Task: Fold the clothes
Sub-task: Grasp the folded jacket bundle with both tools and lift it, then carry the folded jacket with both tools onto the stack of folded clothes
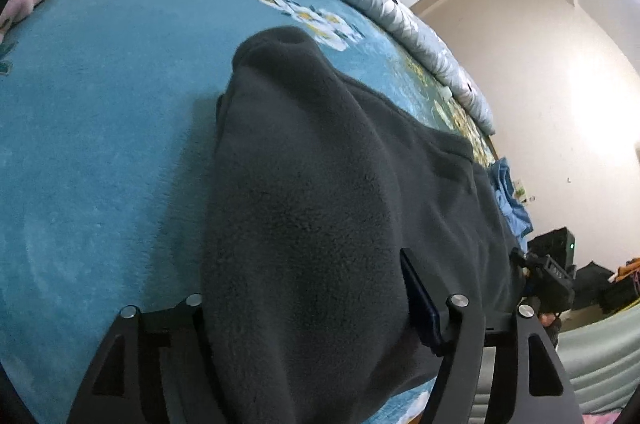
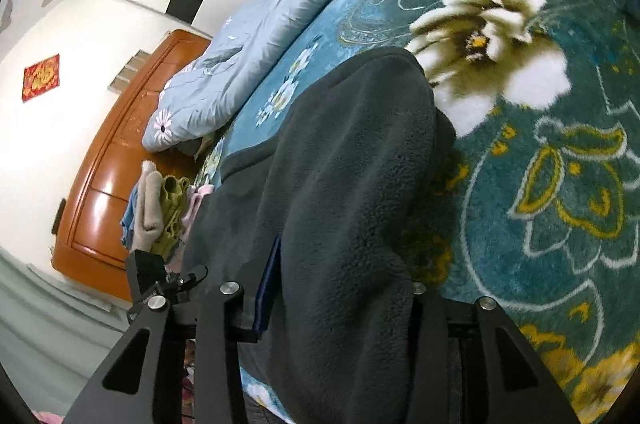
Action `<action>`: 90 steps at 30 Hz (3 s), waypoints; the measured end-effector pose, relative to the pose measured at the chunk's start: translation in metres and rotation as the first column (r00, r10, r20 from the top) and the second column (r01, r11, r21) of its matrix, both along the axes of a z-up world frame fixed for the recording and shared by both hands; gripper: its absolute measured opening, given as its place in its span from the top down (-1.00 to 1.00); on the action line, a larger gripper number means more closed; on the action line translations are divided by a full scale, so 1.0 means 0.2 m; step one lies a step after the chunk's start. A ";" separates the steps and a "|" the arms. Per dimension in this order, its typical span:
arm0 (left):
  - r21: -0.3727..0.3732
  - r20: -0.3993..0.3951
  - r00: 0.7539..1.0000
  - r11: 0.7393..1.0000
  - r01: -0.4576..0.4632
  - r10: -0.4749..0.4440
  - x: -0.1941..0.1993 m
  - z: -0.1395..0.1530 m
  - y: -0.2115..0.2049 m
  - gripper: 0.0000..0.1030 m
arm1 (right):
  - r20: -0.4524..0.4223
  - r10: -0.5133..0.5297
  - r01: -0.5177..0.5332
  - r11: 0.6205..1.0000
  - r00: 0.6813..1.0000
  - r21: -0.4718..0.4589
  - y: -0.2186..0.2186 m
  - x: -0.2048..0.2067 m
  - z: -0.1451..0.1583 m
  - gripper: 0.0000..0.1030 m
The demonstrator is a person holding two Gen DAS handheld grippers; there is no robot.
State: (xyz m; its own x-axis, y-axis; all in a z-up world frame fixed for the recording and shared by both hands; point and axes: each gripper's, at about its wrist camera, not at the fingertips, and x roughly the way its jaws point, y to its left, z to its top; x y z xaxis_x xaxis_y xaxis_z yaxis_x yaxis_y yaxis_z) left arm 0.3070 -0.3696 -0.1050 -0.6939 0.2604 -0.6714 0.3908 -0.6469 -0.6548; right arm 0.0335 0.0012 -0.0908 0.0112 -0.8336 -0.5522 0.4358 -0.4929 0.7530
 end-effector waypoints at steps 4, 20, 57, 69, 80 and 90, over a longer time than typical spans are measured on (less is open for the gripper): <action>0.046 -0.014 1.000 0.999 0.002 -0.002 -0.03 -0.03 0.00 -0.51 | 0.025 0.012 -0.011 1.000 1.000 -0.022 -0.01 -0.04 -0.04 0.01; -0.012 -0.104 0.992 0.998 -0.067 0.066 -0.04 0.15 0.10 0.19 | 0.030 0.030 -0.025 0.988 0.999 -0.152 0.00 0.02 0.09 0.33; -0.312 -0.505 0.831 0.849 -0.427 0.232 1.24 1.66 -1.44 0.21 | -0.317 0.471 -0.568 0.696 0.823 -0.440 -2.05 0.70 1.47 0.45; -0.045 -0.284 0.805 0.832 -0.553 0.521 1.43 0.69 -2.12 0.05 | -0.018 0.544 -0.511 0.776 0.839 -0.369 -2.73 0.73 0.56 0.44; -0.041 -0.288 0.791 0.819 -0.573 0.539 1.41 0.65 -2.09 -0.12 | -0.001 0.522 -0.495 0.809 0.853 -0.317 -2.75 0.67 0.54 0.32; -0.023 -0.219 0.660 0.672 -0.740 0.719 1.80 0.87 -2.01 -0.20 | -0.048 0.357 -0.360 0.916 0.933 -0.176 -2.47 0.49 0.61 -0.13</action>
